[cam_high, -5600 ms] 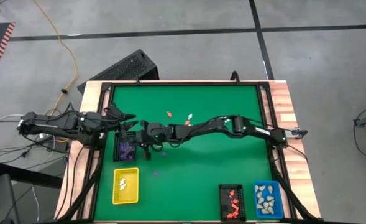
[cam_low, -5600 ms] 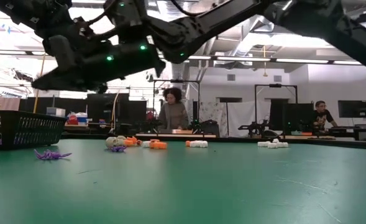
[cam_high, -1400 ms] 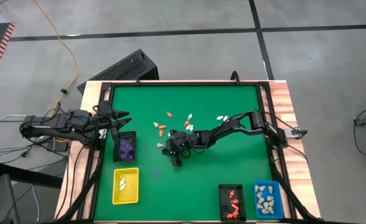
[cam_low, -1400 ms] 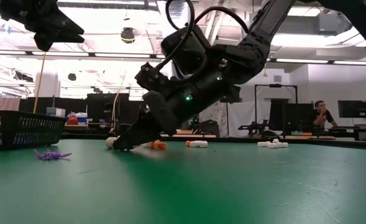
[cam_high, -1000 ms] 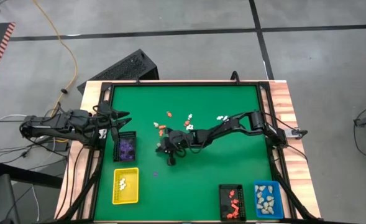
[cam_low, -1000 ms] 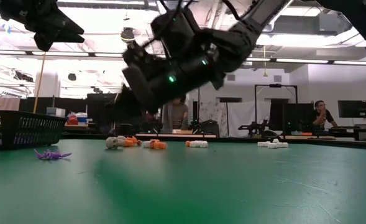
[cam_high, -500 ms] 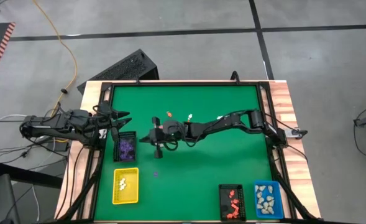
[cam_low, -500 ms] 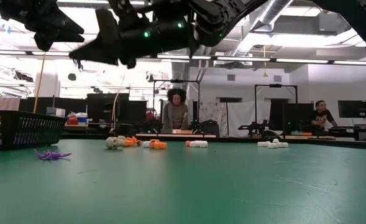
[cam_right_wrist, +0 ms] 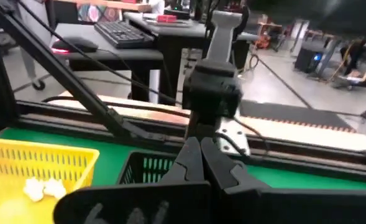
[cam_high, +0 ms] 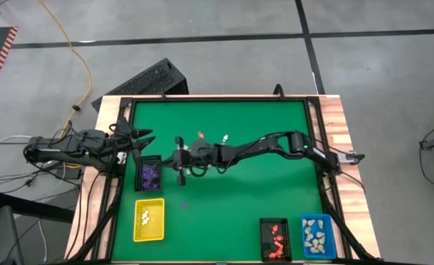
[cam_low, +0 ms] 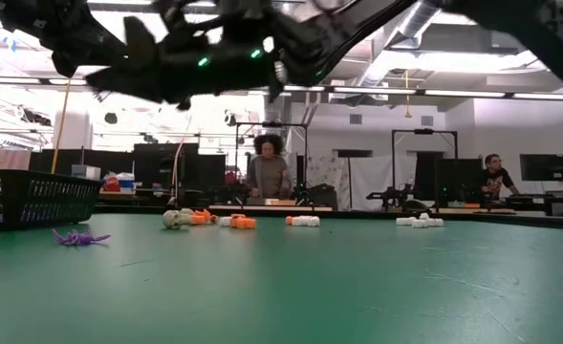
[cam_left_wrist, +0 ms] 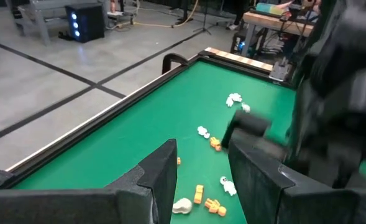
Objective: Sort Halloween decoration
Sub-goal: Put the purple spider toy into the top black basket
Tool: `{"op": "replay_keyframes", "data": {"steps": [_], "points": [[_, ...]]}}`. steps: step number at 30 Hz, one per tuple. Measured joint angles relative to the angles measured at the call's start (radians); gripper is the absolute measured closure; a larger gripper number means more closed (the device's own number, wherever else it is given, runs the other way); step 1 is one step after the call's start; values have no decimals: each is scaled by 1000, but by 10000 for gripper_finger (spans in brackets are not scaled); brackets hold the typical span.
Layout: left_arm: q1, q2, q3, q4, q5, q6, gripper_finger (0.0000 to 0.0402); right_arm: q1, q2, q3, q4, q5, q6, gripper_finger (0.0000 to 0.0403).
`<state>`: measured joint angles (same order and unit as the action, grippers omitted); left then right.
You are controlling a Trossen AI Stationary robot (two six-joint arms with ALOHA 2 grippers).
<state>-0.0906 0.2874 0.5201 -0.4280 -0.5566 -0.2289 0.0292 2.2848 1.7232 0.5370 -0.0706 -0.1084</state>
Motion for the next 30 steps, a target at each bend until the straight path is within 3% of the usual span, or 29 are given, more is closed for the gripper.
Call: {"op": "replay_keyframes", "data": {"steps": [12, 16, 20, 30], "points": [[0, -3, 0, 0, 10, -4, 267, 2, 241, 389, -210, -104, 3, 393], [0, -3, 0, -1, 10, -19, 267, 3, 274, 443, -247, -117, -13, 385], [0, -3, 0, -1, 9, -19, 267, 3, 283, 442, -259, -164, -23, 346], [0, -3, 0, -1, 0, -20, 267, 0, 282, 442, -263, -166, -49, 230]]}}
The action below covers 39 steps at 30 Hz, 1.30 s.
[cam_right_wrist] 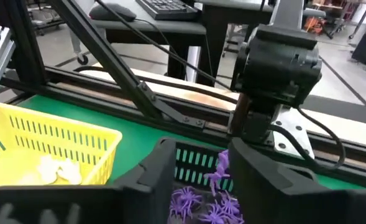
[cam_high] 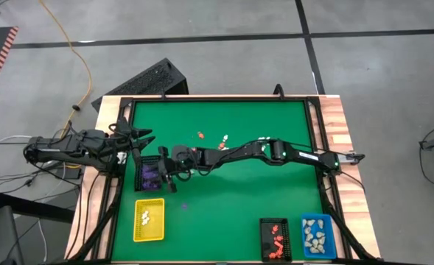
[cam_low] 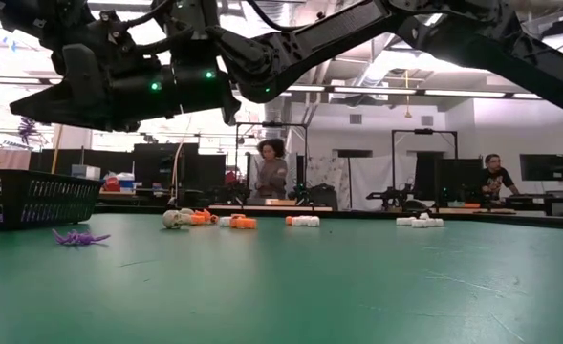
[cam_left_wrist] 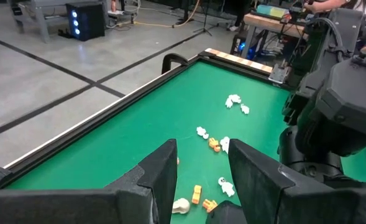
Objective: Sort Halloween decoration
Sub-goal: Put the purple spider toy into the top black basket
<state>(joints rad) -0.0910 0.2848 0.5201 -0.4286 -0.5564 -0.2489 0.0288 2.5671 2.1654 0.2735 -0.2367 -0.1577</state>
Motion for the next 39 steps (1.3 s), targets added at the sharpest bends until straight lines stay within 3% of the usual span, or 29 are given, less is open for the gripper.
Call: {"op": "replay_keyframes", "data": {"steps": [6, 25, 34, 39], "points": [[0, 0, 0, 0, -1, 0, 267, -5, 0, 0, -101, 0, 0, 205], [0, 0, 0, -33, 26, -10, 267, -33, -24, -1, -351, 41, -9, 211], [0, 0, 0, -49, 26, -44, 267, -22, -46, 112, -456, 80, -90, 211], [0, 0, 0, -164, -70, -71, 267, -22, -47, 122, -466, 81, -120, 211]]}}
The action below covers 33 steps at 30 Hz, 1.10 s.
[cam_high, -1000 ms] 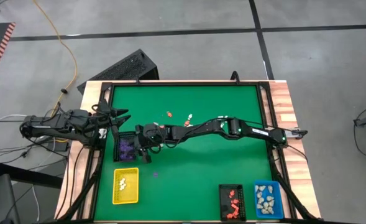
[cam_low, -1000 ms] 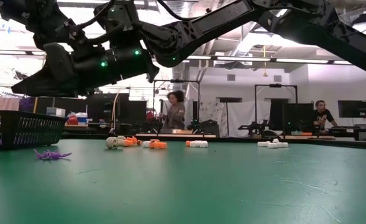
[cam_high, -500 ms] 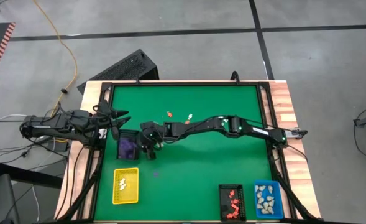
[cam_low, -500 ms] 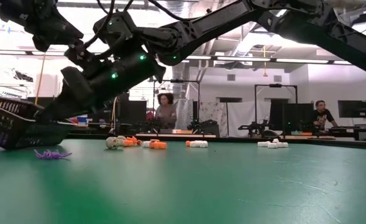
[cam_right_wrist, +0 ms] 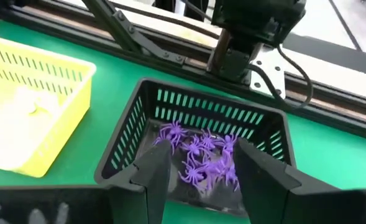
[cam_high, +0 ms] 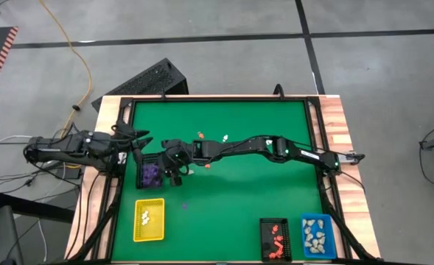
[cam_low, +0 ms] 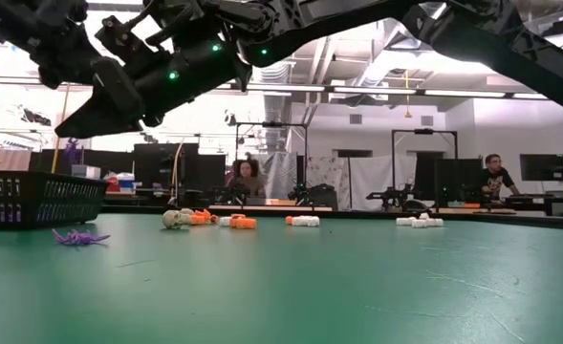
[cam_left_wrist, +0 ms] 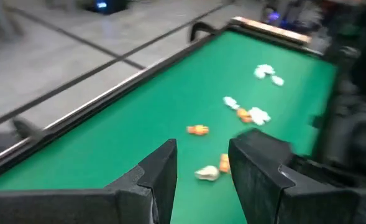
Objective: Sort Halloween decoration
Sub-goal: Put the purple spider toy into the top black basket
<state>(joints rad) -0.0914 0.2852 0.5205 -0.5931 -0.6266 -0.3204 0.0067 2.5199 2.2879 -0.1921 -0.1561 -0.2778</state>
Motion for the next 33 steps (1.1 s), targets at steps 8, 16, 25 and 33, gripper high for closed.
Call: {"op": "replay_keyframes", "data": {"steps": [8, 16, 25, 33], "points": [[0, -58, 0, -86, 68, -225, 295, -4, -11, 0, 0, 0, -11, 211], [0, -59, 0, -222, 91, -451, 395, -24, -29, 0, -5, 0, -14, 211], [0, -59, 0, -315, 214, -517, 401, -35, -43, 0, 64, 0, -2, 211], [0, -59, 0, -231, 232, -424, 401, -26, -43, 0, 173, 0, 7, 211]]}}
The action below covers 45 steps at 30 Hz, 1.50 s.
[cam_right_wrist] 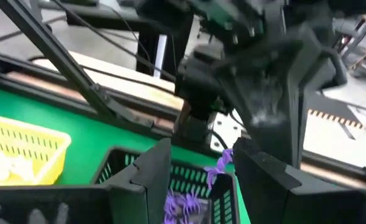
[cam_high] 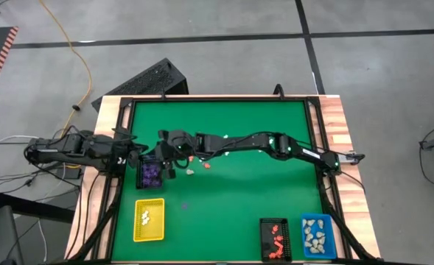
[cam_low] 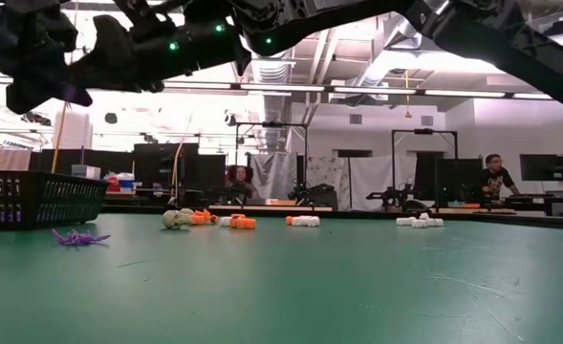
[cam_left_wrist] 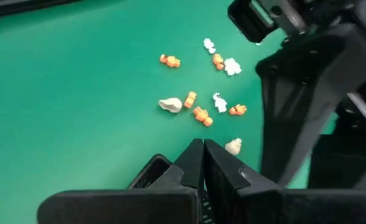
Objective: Sort Halloween decoration
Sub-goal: Put the purple spider toy into the top black basket
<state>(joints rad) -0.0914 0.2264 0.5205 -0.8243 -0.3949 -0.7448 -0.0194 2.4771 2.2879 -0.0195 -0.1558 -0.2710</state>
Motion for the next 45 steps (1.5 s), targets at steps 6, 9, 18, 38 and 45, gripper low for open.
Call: {"op": "replay_keyframes", "data": {"steps": [6, 9, 18, 38, 45], "points": [[1, 4, 0, 31, 125, 34, 401, -2, 0, 0, 11, -4, 0, 211], [1, 8, 0, 33, 165, 46, 401, -3, 0, 0, 12, -6, 1, 211], [1, 8, 0, 27, 260, 54, 401, -7, 1, 0, 5, -15, -21, 211], [0, 8, 0, -101, 46, 30, 401, 62, -57, -57, -535, -271, -80, 232], [0, 8, 0, -101, 41, 30, 401, 100, -53, -120, -566, -375, -49, 254]]}}
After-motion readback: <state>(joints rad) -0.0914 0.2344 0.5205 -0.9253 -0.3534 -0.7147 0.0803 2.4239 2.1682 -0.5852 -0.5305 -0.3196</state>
